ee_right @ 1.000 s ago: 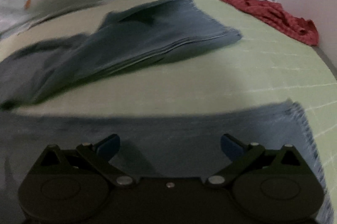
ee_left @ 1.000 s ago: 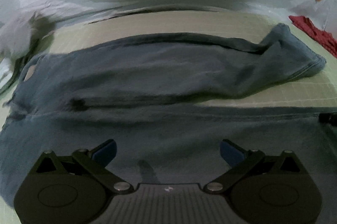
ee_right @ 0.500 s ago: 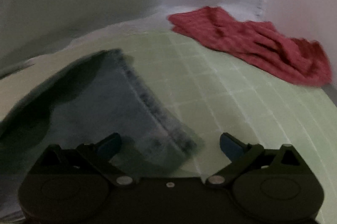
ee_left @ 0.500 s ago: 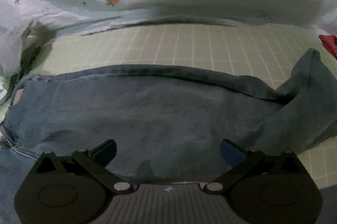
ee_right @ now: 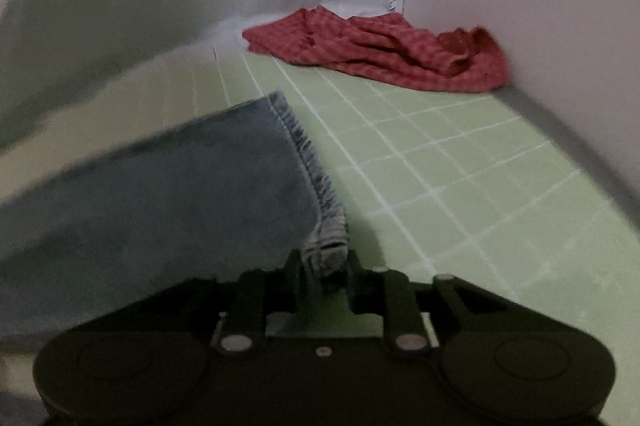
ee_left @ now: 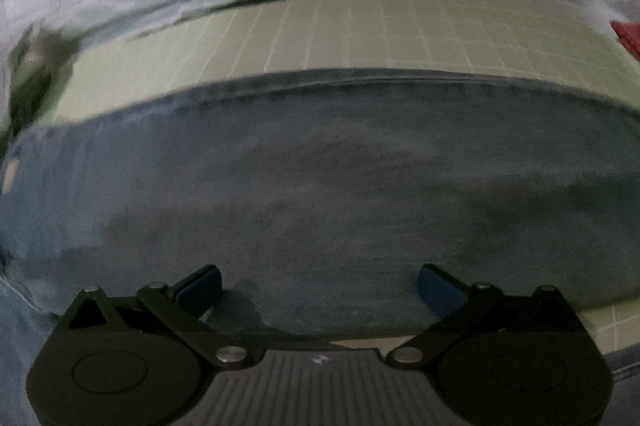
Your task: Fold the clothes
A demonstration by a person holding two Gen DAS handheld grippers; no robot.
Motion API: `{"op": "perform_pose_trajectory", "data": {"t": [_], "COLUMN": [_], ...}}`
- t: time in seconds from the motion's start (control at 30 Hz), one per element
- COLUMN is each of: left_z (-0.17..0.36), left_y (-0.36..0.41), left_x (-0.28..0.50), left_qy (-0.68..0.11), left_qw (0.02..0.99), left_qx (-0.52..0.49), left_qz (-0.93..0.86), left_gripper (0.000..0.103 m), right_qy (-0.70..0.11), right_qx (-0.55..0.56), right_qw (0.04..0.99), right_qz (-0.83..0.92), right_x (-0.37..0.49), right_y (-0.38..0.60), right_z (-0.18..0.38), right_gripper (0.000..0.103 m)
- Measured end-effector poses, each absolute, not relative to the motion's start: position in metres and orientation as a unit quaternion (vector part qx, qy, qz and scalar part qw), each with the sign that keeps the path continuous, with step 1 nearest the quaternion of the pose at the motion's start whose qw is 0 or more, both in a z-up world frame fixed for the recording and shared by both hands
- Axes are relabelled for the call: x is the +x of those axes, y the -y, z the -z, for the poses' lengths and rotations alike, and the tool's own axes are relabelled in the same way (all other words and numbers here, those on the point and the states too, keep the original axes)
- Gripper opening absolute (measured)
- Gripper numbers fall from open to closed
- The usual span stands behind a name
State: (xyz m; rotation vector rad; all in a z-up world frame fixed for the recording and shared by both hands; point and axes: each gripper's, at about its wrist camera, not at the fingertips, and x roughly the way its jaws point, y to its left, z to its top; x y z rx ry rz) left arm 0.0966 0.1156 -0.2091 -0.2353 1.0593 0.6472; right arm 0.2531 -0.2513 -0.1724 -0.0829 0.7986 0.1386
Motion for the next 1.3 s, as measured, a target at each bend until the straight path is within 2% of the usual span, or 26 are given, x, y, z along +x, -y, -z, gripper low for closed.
{"op": "perform_pose_trajectory", "data": {"t": [0.07,0.17,0.23,0.33,0.5,0.53,0.67,0.9,1.07,1.3], "left_z": [0.209,0.21,0.212,0.214,0.217,0.217,0.217,0.218,0.216,0.196], "left_y": [-0.12,-0.123,-0.125,-0.126,-0.125,-0.126,-0.128,-0.132,-0.135,-0.119], "left_x": [0.093,0.091,0.089,0.085,0.082,0.082,0.084,0.09,0.09,0.043], "left_qy": [-0.493,-0.491,-0.488,-0.478,-0.463,-0.462,-0.461,-0.461,-0.471,-0.458], "left_qw": [0.806,0.809,0.811,0.815,0.825,0.826,0.829,0.834,0.829,0.832], "left_qx": [-0.127,-0.138,-0.147,-0.155,-0.154,-0.153,-0.151,-0.142,-0.147,-0.176], "left_qz": [-0.3,-0.292,-0.288,-0.288,-0.285,-0.284,-0.278,-0.269,-0.262,-0.26], "left_gripper": [0.103,0.103,0.103,0.103,0.103,0.103,0.103,0.103,0.103,0.103], "right_qy": [-0.389,-0.362,-0.345,-0.353,-0.374,-0.374,-0.377,-0.38,-0.397,-0.411], "right_qx": [-0.074,-0.112,-0.123,-0.126,-0.154,-0.151,-0.105,-0.096,-0.092,-0.105], "right_qw": [0.917,0.924,0.928,0.915,0.879,0.877,0.882,0.889,0.888,0.876], "right_qz": [-0.05,-0.043,-0.066,-0.15,-0.254,-0.26,-0.263,-0.236,-0.213,-0.229], "right_x": [0.252,0.249,0.253,0.259,0.275,0.281,0.314,0.347,0.32,0.243], "right_y": [0.243,0.225,0.211,0.181,0.126,0.117,0.099,0.076,0.082,0.136], "right_z": [0.168,0.154,0.147,0.15,0.172,0.175,0.18,0.179,0.175,0.173], "right_gripper": [0.042,0.078,0.091,0.097,0.099,0.103,0.103,0.103,0.103,0.103]}}
